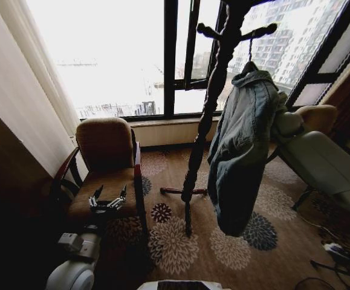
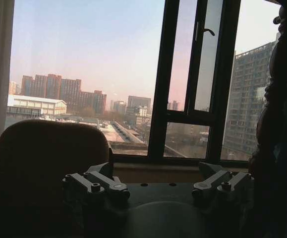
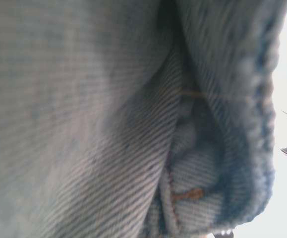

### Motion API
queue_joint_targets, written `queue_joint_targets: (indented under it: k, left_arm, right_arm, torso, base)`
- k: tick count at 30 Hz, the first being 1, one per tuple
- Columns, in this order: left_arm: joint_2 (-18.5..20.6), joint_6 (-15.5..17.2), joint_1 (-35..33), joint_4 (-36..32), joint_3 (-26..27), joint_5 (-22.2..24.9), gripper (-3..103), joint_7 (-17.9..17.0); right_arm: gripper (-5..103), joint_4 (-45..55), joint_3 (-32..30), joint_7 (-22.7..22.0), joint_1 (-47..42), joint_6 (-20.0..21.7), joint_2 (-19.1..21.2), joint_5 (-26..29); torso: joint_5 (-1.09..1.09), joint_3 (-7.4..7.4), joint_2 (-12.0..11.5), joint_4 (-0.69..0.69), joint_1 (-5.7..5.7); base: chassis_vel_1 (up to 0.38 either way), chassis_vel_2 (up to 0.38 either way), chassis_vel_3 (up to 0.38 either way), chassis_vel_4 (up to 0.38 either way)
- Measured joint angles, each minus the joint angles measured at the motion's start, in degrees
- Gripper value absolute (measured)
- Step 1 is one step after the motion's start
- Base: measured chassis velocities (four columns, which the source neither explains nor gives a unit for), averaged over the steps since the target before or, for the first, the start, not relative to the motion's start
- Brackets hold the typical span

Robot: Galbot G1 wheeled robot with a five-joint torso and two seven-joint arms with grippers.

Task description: Pick up the clothes from the bed and hang them on the clothes hanger.

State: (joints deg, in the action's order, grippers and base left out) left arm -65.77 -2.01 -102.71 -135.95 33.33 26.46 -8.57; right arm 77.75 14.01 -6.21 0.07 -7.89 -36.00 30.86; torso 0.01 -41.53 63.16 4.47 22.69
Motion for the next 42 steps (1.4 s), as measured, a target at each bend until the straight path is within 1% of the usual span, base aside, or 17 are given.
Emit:
queue_joint_targets:
  k: [2,5,7,9,11,13,14,19,20,24,25,28,34,35,39,41,42]
  left_arm:
    - [0.2,0.0,0.3,0.0,0.0,0.0,100,0.0]
    - [0.3,0.1,0.5,-0.1,-0.2,0.1,100,-0.2]
    - [0.3,0.2,0.4,-0.1,-0.4,0.1,100,-0.2]
    - [0.3,0.2,0.1,-0.2,-0.4,0.0,100,-0.2]
    - [0.3,0.2,0.1,-0.3,-0.4,0.0,100,-0.2]
    - [0.3,0.1,0.1,-0.4,-0.4,0.0,100,-0.2]
    - [0.3,0.1,0.1,-0.4,-0.4,0.0,100,-0.2]
    - [0.3,0.6,1.5,-0.4,0.0,0.8,100,-0.5]
    - [0.3,0.6,1.5,-0.4,0.0,0.8,100,-0.5]
    - [0.5,1.0,2.0,-0.3,0.5,1.5,100,-0.9]
    - [0.7,1.0,1.8,-0.3,0.3,1.3,100,-0.9]
    - [0.6,1.0,1.2,-0.3,-0.5,0.5,100,-0.8]
    - [0.3,0.8,0.3,-0.6,-0.6,0.0,100,-0.7]
    - [0.4,0.7,0.1,-0.6,-0.3,0.0,100,-0.7]
    - [0.4,0.6,-0.2,-0.7,-0.2,0.0,100,-0.6]
    - [0.4,0.6,-0.3,-0.6,-0.4,-0.1,100,-0.6]
    - [0.4,0.6,-0.3,-0.5,-0.7,-0.2,100,-0.6]
  right_arm:
    - [80,0.9,-0.8,-0.4,-0.9,0.3,0.4,0.1]
    - [85,1.8,-2.1,-0.6,-2.3,0.4,1.1,0.0]
    - [94,3.1,-3.6,-0.8,-4.1,0.4,2.5,0.0]
    - [100,4.8,-5.9,-1.3,-6.7,0.5,4.3,0.0]
    - [100,5.5,-7.0,-1.6,-7.7,0.6,5.0,0.0]
    - [100,7.1,-11.8,-2.4,-11.3,1.2,6.4,0.4]
    - [100,7.1,-11.8,-2.4,-11.3,1.2,6.4,0.4]
    - [100,9.4,-23.8,-3.2,-22.0,2.1,9.4,1.7]
    - [100,9.4,-23.8,-3.2,-22.0,2.1,9.4,1.7]
    - [100,8.5,-28.8,-3.2,-27.2,1.8,10.4,2.0]
    - [100,7.7,-29.9,-3.1,-28.0,1.5,10.5,2.0]
    - [100,5.1,-30.2,-3.1,-27.5,0.6,10.1,1.9]
    - [100,2.1,-26.8,-2.4,-22.6,-0.4,10.1,2.3]
    - [100,1.5,-26.0,-2.5,-21.5,-0.4,10.3,2.6]
    - [100,0.9,-24.7,-1.5,-19.7,-1.0,10.3,2.7]
    - [100,-1.0,-21.9,-0.7,-16.2,-1.8,10.5,3.0]
    - [100,-2.3,-19.8,0.0,-13.8,-2.5,10.7,3.2]
  torso:
    - [0.0,0.0,0.0,-0.01,0.0]
    - [-0.01,0.0,0.0,-0.03,0.0]
    - [-0.01,0.0,0.0,-0.03,0.01]
    - [-0.01,0.0,0.0,-0.03,0.01]
    - [-0.01,0.0,0.0,-0.02,0.0]
    - [0.0,0.0,0.0,-0.02,0.0]
    - [0.0,0.0,0.0,-0.02,0.0]
    - [-0.03,0.01,0.0,-0.02,0.0]
    - [-0.03,0.01,0.0,-0.02,0.0]
    - [-0.01,0.01,0.0,0.02,0.0]
    - [0.04,0.01,0.0,0.05,0.0]
    - [0.07,0.0,0.0,0.08,0.0]
    - [0.01,0.0,0.0,-0.01,0.0]
    - [0.02,0.0,0.0,0.16,0.0]
    - [0.05,0.0,0.0,0.05,0.0]
    - [0.05,0.0,0.0,0.0,0.0]
    - [0.02,-0.01,0.0,-0.07,0.0]
  base:
    - [0.0,0.0,0.0,0.0]
    - [0.0,0.0,0.0,0.0]
    - [0.0,0.0,0.0,0.0]
    - [0.0,0.0,0.0,0.0]
    - [0.0,0.0,0.0,0.0]
    - [0.0,0.0,0.0,0.0]
    - [0.0,0.0,0.0,0.0]
    - [0.0,0.0,0.0,0.0]
    - [0.0,0.0,0.0,0.0]
    - [0.0,0.0,0.0,0.0]
    - [0.0,0.0,0.0,0.0]
    - [0.0,0.0,0.0,0.0]
    - [0.0,0.0,0.0,0.0]
    - [0.0,0.0,0.0,0.0]
    - [0.0,0.0,0.0,0.0]
    - [0.0,0.0,0.0,0.0]
    - [0.0,0.0,0.0,0.0]
